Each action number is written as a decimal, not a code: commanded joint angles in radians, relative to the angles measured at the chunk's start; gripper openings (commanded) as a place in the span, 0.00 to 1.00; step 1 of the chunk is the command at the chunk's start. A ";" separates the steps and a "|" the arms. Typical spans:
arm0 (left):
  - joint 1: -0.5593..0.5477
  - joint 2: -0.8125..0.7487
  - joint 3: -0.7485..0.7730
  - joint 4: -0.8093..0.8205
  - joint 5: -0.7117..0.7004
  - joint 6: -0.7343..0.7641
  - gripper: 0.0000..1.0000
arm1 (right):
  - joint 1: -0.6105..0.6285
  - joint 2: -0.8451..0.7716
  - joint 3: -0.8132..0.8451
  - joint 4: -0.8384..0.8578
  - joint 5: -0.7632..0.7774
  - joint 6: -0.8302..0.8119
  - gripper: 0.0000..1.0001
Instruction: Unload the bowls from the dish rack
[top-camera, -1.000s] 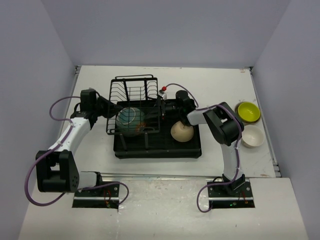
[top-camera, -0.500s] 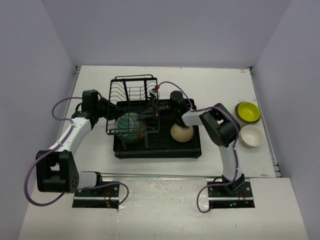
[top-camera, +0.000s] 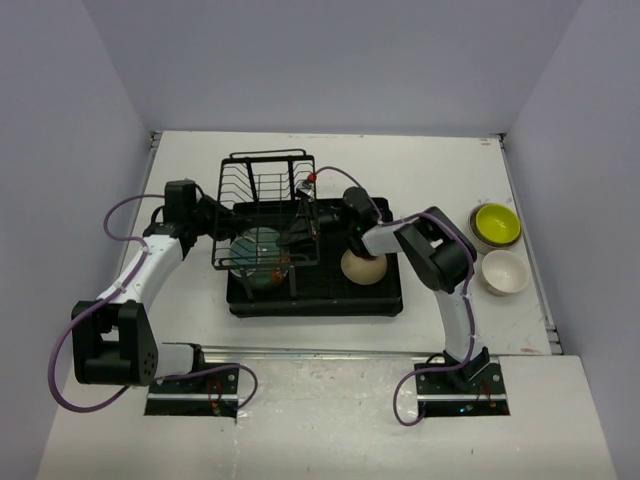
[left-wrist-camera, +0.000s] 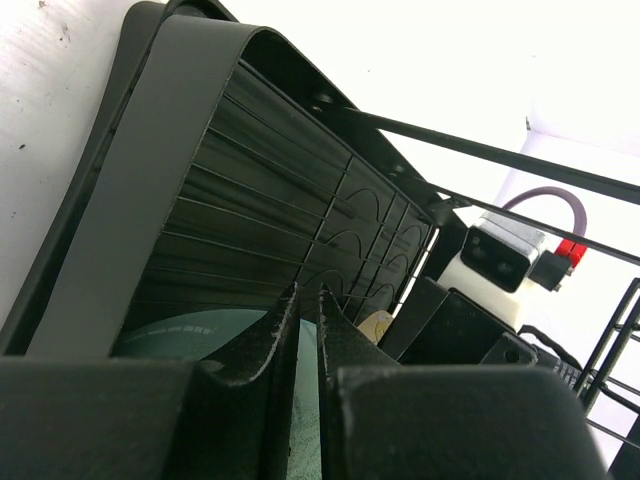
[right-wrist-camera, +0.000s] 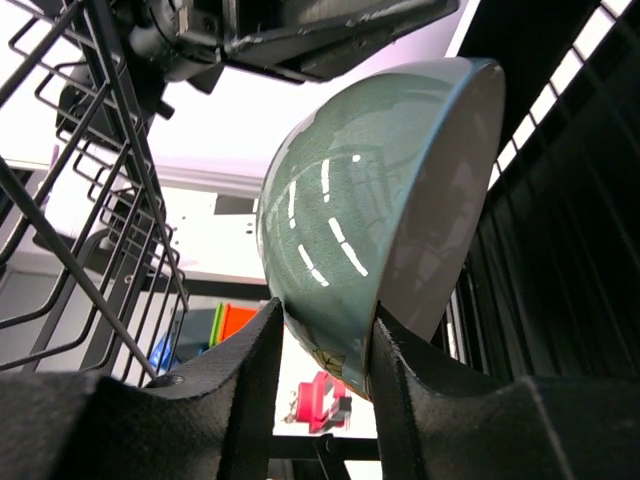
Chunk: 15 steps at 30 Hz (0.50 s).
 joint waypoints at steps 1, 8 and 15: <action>-0.005 -0.025 -0.001 -0.001 0.033 -0.010 0.12 | 0.023 0.012 -0.019 0.101 -0.043 0.020 0.40; -0.005 -0.032 0.000 -0.002 0.031 -0.019 0.12 | 0.045 0.055 0.001 0.173 -0.062 0.112 0.40; -0.005 -0.037 -0.001 -0.002 0.033 -0.029 0.12 | 0.083 0.118 0.063 0.294 -0.031 0.246 0.16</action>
